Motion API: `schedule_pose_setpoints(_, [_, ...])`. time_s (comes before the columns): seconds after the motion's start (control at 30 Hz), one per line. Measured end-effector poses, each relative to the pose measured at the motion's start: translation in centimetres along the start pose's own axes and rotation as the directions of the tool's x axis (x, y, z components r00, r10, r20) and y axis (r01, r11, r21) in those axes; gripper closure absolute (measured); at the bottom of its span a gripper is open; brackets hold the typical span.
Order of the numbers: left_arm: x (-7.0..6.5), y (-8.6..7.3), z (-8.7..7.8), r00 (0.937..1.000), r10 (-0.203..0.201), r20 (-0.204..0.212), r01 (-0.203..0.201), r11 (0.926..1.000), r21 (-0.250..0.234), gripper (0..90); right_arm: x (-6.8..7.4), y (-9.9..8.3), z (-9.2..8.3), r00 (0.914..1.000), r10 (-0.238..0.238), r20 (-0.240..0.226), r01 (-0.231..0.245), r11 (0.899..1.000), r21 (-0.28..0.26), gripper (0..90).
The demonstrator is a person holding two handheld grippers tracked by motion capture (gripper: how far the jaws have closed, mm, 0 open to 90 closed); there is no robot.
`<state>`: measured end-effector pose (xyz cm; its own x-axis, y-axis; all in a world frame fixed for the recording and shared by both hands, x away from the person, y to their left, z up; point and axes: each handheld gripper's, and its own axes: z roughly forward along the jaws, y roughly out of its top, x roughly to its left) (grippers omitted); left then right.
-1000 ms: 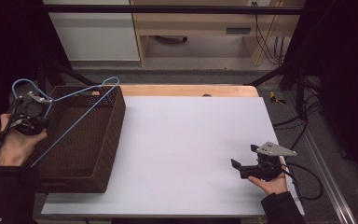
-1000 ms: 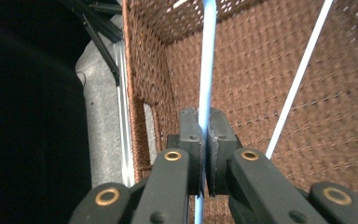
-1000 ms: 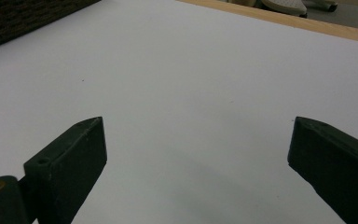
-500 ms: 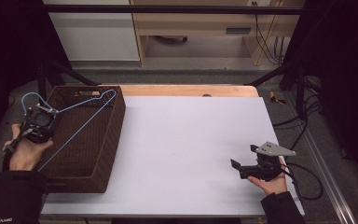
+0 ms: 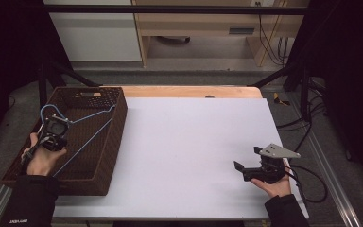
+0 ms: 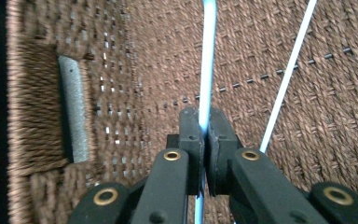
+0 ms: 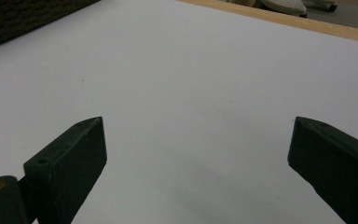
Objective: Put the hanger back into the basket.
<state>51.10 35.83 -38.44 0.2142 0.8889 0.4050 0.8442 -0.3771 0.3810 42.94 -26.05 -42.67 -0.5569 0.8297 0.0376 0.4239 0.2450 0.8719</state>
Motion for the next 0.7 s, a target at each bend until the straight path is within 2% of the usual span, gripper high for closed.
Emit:
schedule_pose_setpoints(0.1, [-0.1,-0.2,0.1,0.9998,0.000,0.018,0.000,1.0000,-0.006,85.3,0.0,0.0,-0.1,1.0000,0.003,-0.003,-0.003,1.000,-0.003,5.2])
schedule_pose_setpoints(0.23, [0.2,-0.7,-1.0,0.9973,-0.041,0.060,0.045,0.9966,-0.068,77.7,0.0,0.0,-0.1,1.0000,0.003,-0.003,-0.003,1.000,-0.003,5.1])
schedule_pose_setpoints(0.37, [0.7,-1.4,-3.1,0.9913,-0.068,0.113,0.084,0.9852,-0.149,71.1,0.0,0.1,-0.2,1.0000,0.005,0.000,-0.005,1.000,-0.011,5.0])
schedule_pose_setpoints(0.47, [0.7,-2.0,-4.6,0.9875,-0.086,0.132,0.113,0.9702,-0.214,65.0,-0.1,0.2,-0.4,1.0000,0.009,0.002,-0.009,1.000,-0.021,5.0])
schedule_pose_setpoints(0.53, [0.6,-2.5,-5.6,0.9851,-0.086,0.149,0.124,0.9551,-0.269,60.8,-0.1,0.3,-0.5,0.9999,0.010,0.003,-0.010,1.000,-0.028,5.0])
schedule_pose_setpoints(0.57, [0.5,-2.7,-6.2,0.9836,-0.085,0.160,0.131,0.9423,-0.308,58.4,-0.1,0.3,-0.6,0.9999,0.011,0.002,-0.011,0.999,-0.031,5.0])
schedule_pose_setpoints(0.63, [0.1,-3.2,-7.3,0.9765,-0.085,0.198,0.159,0.9049,-0.395,53.3,-0.1,0.4,-0.6,0.9999,0.011,0.003,-0.011,0.999,-0.037,5.0])
schedule_pose_setpoints(0.7, [-0.5,-3.6,-8.3,0.9703,-0.055,0.235,0.164,0.8670,-0.471,48.2,-0.1,0.4,-0.7,0.9999,0.013,0.003,-0.012,0.999,-0.046,4.9])
